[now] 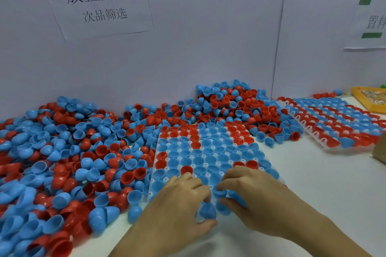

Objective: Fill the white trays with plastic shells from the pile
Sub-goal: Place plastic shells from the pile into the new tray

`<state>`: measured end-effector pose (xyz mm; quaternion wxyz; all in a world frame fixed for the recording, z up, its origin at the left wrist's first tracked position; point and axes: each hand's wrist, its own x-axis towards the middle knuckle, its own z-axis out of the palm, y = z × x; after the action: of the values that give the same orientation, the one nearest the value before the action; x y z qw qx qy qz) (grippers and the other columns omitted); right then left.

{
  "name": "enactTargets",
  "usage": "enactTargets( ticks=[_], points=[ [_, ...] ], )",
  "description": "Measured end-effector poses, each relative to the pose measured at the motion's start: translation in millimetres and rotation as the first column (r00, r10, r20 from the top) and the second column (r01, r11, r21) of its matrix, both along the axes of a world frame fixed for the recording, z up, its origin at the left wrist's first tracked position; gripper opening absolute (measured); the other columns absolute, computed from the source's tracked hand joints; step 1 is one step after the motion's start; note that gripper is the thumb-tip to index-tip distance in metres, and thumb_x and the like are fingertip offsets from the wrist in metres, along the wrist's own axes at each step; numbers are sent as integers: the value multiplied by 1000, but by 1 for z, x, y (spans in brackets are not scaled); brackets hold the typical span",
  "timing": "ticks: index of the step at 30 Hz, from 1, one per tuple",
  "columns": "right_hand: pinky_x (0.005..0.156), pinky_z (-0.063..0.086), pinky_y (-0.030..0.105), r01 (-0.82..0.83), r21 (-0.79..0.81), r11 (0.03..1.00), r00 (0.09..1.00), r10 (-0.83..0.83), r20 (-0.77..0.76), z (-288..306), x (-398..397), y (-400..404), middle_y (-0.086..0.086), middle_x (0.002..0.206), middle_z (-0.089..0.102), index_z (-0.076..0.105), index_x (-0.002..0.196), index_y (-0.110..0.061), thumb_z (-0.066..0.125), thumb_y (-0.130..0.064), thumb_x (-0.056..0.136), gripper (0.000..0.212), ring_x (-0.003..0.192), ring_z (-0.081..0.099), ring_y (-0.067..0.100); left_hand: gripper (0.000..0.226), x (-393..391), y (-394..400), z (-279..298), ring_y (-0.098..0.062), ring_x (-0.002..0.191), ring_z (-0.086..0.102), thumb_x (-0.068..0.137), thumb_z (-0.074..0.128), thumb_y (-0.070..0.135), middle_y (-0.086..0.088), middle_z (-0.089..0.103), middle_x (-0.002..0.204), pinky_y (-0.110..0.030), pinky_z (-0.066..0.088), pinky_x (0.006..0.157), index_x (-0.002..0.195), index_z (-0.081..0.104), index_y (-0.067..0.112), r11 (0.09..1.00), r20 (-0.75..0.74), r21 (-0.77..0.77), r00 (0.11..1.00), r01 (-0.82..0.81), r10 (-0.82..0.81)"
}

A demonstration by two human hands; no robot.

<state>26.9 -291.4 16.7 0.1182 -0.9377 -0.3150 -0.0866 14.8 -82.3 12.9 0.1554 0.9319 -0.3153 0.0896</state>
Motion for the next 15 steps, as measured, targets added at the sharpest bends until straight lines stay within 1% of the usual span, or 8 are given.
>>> enactTargets(
  ticks=[2, 5, 7, 9, 12, 13, 15],
  points=[
    [82, 41, 11, -1, 5, 1000, 1000, 1, -9, 0, 0, 1, -23, 119, 59, 62, 128, -35, 57, -46, 96, 34, 105, 54, -1, 28, 0, -3, -3, 1, 94, 30, 93, 54, 54, 20, 47, 101, -16, 27, 97, 108, 57, 31, 1000, 2, 24, 1000, 5, -5],
    [88, 47, 15, -3, 5, 1000, 1000, 3, -9, -1, 0, 2, -23, 119, 60, 62, 128, -35, 57, -47, 96, 35, 105, 54, -1, 23, 1, -5, -4, -1, 96, 31, 96, 52, 47, 17, 49, 104, -17, 28, 98, 109, 57, 29, 999, 10, 40, 1000, 4, -4],
    [89, 48, 17, 0, 5, 1000, 1000, 0, -10, -2, 1, 2, -22, 118, 60, 62, 128, -35, 57, -47, 96, 34, 105, 53, -1, 22, 1, -7, -3, -3, 97, 30, 97, 50, 42, 13, 50, 109, -20, 28, 98, 112, 55, 27, 997, 28, 80, 1000, 2, -4],
    [88, 47, 16, 0, 3, 1000, 1000, 0, -7, -2, 1, 3, -22, 118, 60, 62, 127, -35, 57, -46, 96, 34, 104, 53, -1, 22, 0, -11, -3, -8, 100, 30, 100, 47, 34, 7, 49, 115, -25, 27, 97, 118, 53, 23, 987, 92, 161, 996, 7, -22],
    [84, 43, 13, -2, -9, 1000, 1000, 2, 3, -3, 2, 4, -21, 117, 61, 62, 127, -35, 57, -46, 96, 34, 103, 53, 0, 23, -6, -21, 3, -21, 112, 39, 102, 43, 20, -5, 50, 119, -33, 30, 95, 122, 52, 13, 950, 101, 309, 995, -36, 5],
    [82, 42, 13, 0, -11, 1000, 1000, 0, 12, -3, 2, 4, -21, 116, 61, 63, 126, -34, 57, -46, 96, 33, 102, 54, 0, 21, -7, -22, 4, -22, 109, 44, 99, 49, 19, -7, 53, 115, -33, 34, 92, 118, 56, 12, 937, 121, 348, 993, -37, -5],
    [80, 44, 14, 16, -6, 1000, 999, -15, 37, -2, 2, 3, -20, 112, 62, 65, 122, -34, 53, -46, 98, 29, 100, 54, 2, 18, -7, -24, 10, -18, 91, 55, 84, 71, 23, -3, 60, 95, -29, 42, 77, 99, 65, 15, 918, 186, 395, 982, -46, -31]
  ],
)
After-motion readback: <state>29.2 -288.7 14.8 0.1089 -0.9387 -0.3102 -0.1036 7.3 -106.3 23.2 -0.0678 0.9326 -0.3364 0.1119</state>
